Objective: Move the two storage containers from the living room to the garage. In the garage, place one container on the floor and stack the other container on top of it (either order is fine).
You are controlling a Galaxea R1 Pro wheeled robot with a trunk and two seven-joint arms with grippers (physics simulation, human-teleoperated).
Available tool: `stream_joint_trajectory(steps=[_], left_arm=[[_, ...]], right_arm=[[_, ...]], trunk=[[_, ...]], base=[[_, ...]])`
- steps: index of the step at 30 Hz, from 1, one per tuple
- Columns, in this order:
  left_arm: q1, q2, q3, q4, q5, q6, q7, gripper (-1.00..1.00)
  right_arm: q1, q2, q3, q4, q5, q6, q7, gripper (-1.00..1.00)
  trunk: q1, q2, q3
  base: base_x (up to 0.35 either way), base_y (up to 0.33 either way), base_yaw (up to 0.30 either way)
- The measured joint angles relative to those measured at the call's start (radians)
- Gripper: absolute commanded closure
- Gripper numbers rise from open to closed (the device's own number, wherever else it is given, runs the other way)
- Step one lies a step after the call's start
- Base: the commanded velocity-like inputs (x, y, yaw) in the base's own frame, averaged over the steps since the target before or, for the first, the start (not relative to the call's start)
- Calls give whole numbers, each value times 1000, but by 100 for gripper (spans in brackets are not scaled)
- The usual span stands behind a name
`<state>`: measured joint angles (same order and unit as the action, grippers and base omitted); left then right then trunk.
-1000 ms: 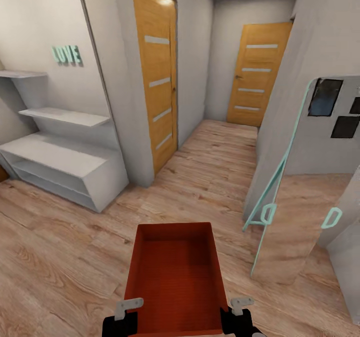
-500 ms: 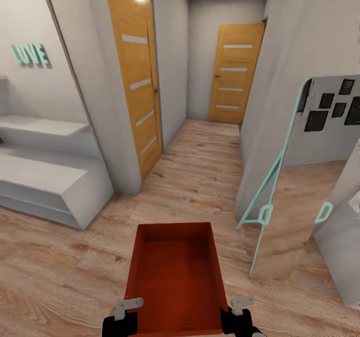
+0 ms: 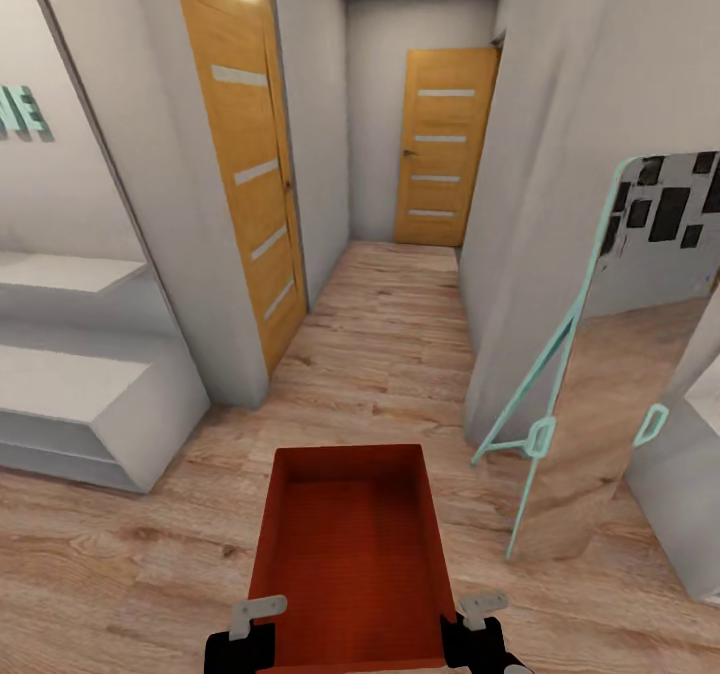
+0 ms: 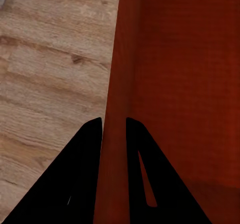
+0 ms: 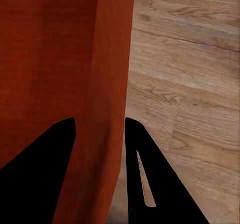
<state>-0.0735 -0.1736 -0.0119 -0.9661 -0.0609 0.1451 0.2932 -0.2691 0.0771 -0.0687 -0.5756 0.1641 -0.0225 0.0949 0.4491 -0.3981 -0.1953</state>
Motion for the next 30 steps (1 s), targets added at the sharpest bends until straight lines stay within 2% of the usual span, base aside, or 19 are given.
stream_joint_trajectory(steps=[6,21,30], left_arm=[[0,0,0,0,0,0,0,100],[0,0,0,0,-1,0,0,100],[0,0,-1,2,2,-1,3,100]], right_arm=[[0,0,0,0,0,0,0,100],[1,0,0,0,0,-1,0,100],[0,0,2,-1,0,0,-3,100]], trunk=[[0,0,0],[0,0,0],[0,0,0]], base=[[212,263,-49],[269,213,-249],[307,158,-20]])
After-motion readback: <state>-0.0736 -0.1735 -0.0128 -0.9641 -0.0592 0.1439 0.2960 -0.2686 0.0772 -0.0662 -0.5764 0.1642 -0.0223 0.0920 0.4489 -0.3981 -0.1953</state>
